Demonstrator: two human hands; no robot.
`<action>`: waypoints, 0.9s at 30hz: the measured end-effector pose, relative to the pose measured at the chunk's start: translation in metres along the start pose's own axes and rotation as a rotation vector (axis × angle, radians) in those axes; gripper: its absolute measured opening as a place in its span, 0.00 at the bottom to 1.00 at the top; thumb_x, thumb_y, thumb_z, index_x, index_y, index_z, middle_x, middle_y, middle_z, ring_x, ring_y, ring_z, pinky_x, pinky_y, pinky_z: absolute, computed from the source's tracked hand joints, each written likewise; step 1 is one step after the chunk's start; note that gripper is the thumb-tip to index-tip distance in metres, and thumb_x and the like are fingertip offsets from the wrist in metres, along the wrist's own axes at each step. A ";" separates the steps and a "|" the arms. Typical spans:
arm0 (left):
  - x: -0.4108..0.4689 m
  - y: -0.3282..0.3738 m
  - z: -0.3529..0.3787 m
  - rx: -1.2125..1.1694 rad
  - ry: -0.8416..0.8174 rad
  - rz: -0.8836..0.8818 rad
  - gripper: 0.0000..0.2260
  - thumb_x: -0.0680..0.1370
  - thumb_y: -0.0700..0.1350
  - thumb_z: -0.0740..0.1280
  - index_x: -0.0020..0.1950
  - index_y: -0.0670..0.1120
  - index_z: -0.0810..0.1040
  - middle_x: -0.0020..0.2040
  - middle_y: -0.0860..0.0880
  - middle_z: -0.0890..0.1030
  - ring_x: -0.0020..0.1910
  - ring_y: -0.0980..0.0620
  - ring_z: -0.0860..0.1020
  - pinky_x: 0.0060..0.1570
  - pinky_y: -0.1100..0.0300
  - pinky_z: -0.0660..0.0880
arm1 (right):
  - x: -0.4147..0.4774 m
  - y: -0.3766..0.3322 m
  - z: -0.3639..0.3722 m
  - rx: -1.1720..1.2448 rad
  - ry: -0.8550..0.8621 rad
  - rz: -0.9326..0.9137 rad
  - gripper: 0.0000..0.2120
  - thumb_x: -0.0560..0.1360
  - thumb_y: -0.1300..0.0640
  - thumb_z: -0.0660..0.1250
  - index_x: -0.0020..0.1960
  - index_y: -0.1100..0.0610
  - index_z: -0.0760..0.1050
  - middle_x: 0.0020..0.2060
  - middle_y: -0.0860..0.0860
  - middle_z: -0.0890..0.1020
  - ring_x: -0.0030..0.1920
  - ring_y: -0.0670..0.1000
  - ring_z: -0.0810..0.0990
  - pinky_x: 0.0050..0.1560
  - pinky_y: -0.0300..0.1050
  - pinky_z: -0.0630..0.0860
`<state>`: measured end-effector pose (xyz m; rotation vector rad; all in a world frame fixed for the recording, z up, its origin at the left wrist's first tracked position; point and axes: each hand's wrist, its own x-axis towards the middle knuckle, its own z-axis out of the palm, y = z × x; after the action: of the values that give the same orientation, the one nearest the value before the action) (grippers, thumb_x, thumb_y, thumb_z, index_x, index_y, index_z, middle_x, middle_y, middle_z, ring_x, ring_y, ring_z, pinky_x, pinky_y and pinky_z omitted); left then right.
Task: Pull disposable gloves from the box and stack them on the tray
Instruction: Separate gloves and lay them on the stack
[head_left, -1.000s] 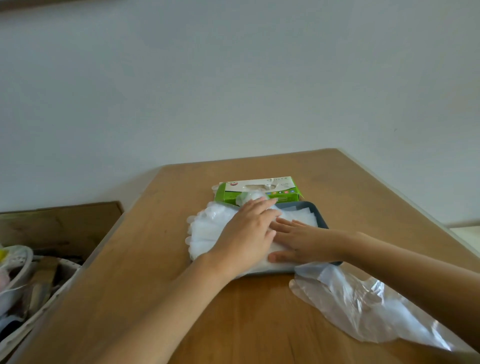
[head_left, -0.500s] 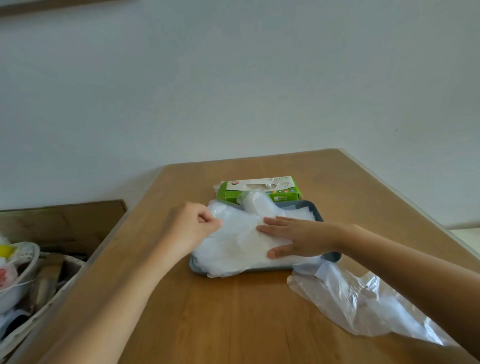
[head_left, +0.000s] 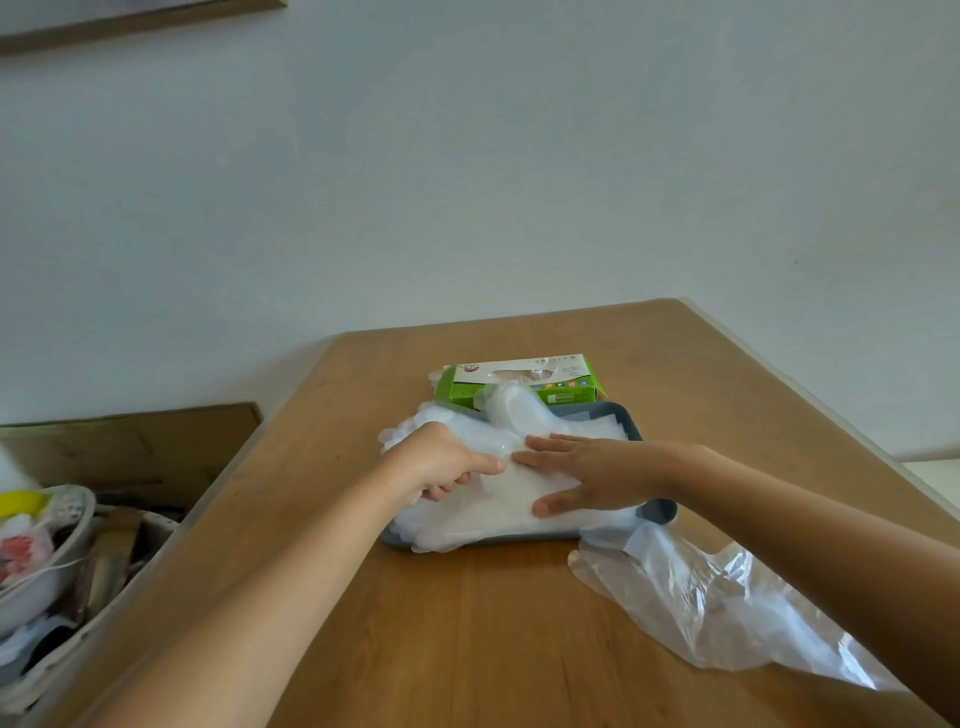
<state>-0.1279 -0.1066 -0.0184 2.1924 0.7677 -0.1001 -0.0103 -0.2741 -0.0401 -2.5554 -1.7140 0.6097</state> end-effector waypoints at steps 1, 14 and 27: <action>0.001 0.002 0.001 -0.047 -0.004 -0.006 0.15 0.71 0.52 0.75 0.36 0.45 0.73 0.30 0.50 0.69 0.25 0.55 0.62 0.25 0.63 0.59 | 0.000 0.000 -0.001 0.003 -0.005 0.003 0.35 0.77 0.35 0.56 0.77 0.41 0.43 0.78 0.44 0.44 0.77 0.48 0.45 0.76 0.51 0.46; 0.010 0.014 0.002 -0.188 -0.241 -0.126 0.07 0.78 0.46 0.67 0.42 0.46 0.73 0.26 0.53 0.63 0.23 0.58 0.57 0.22 0.68 0.53 | 0.000 0.002 -0.008 0.053 -0.055 0.013 0.36 0.76 0.36 0.60 0.77 0.40 0.44 0.77 0.42 0.45 0.77 0.48 0.46 0.76 0.51 0.49; 0.017 0.023 0.003 0.041 -0.131 -0.054 0.11 0.71 0.47 0.75 0.46 0.44 0.77 0.31 0.50 0.68 0.25 0.55 0.61 0.26 0.64 0.59 | -0.001 0.003 -0.028 0.055 -0.158 0.033 0.36 0.77 0.42 0.63 0.77 0.39 0.45 0.77 0.41 0.48 0.76 0.52 0.54 0.73 0.48 0.54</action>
<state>-0.1011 -0.1122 -0.0109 2.1797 0.7572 -0.2868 0.0011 -0.2702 -0.0148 -2.5644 -1.6752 0.8693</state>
